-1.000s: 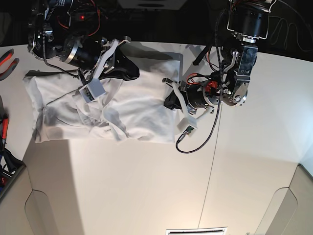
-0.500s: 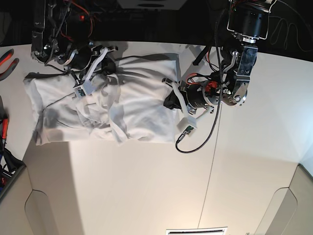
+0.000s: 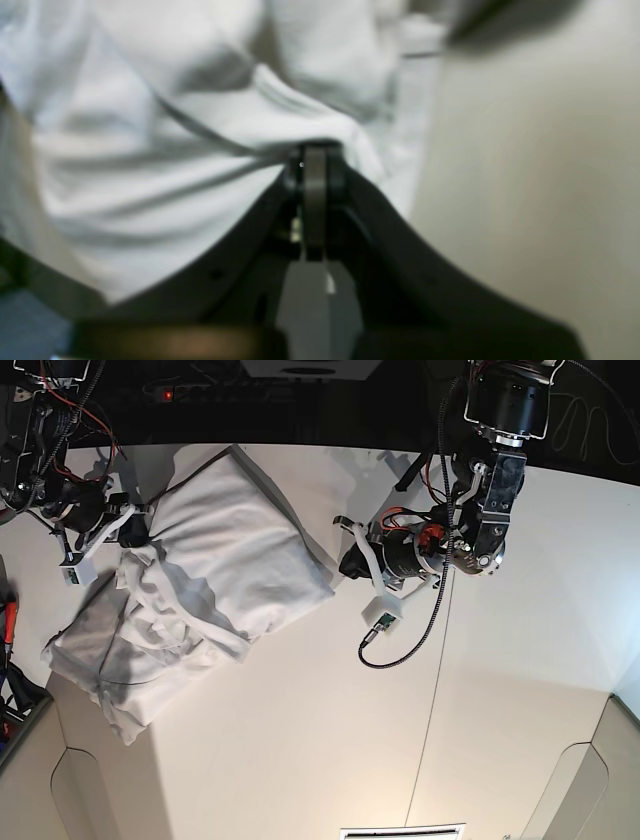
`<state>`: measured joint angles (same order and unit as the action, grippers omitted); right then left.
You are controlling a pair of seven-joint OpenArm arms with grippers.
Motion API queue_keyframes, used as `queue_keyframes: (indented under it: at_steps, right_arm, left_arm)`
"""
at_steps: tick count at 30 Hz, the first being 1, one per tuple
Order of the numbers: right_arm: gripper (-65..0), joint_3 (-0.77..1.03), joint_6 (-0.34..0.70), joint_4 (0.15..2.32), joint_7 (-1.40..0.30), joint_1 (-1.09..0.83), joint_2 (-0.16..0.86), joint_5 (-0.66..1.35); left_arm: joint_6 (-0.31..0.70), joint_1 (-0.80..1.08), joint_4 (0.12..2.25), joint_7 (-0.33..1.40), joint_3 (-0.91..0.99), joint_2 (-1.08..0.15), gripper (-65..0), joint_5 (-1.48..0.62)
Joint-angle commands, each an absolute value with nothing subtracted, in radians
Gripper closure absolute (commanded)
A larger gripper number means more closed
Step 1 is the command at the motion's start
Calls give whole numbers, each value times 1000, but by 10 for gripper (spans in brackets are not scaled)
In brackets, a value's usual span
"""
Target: Layout the t-shirt on the table in an organized manner, then fold the t-shirt properly
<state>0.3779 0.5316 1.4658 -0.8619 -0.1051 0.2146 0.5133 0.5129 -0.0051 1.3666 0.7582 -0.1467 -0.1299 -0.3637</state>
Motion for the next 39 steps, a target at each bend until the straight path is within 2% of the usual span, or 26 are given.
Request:
queue_keyframes:
  at_steps: [1,3,6,9,12,20,23,27,29,35,39]
  right_arm:
    - [0,381,535,1479,-862,-97,227,547]
    - [0,381,535,1479,-867,-97,226,570]
    - [0,381,539,1479,-872,-97,226,568]
    - [0,379,538,1479,-873,-97,226,569]
    - [0,379,538,1479,-872,-97,226,569]
    - [0,378,538,1479,-872,-97,209,568]
    - [0,377,538,1479,-873,-97,194,569]
    - [0,377,539,1479,-872,-97,191,569]
    - [0,377,539,1480,-871,-94,191,569]
    - [0,377,539,1480,-870,-61,192,567]
    - [0,378,538,1480,-857,-24,205,546]
  left_arm:
    - [516,-17,1378,736,-146,-131,0,-380]
    - [521,-20,1386,718,-139,-134,0,-446]
    - [604,-19,1460,726,-91,-133,0,-635]
    - [675,-19,1555,812,-52,-130,0,-807]
    - [698,-19,1577,871,-64,-99,0,-867]
    - [698,-20,1403,839,-271,-1,0,-762]
    - [695,-20,1361,773,-342,9,0,-637]
    - [521,-19,1317,701,-387,10,0,-397]
    - [478,-19,1262,699,-395,10,0,-327]
    - [474,-19,1036,646,-394,-25,0,-249]
    - [467,-17,997,648,-394,-91,0,-250]
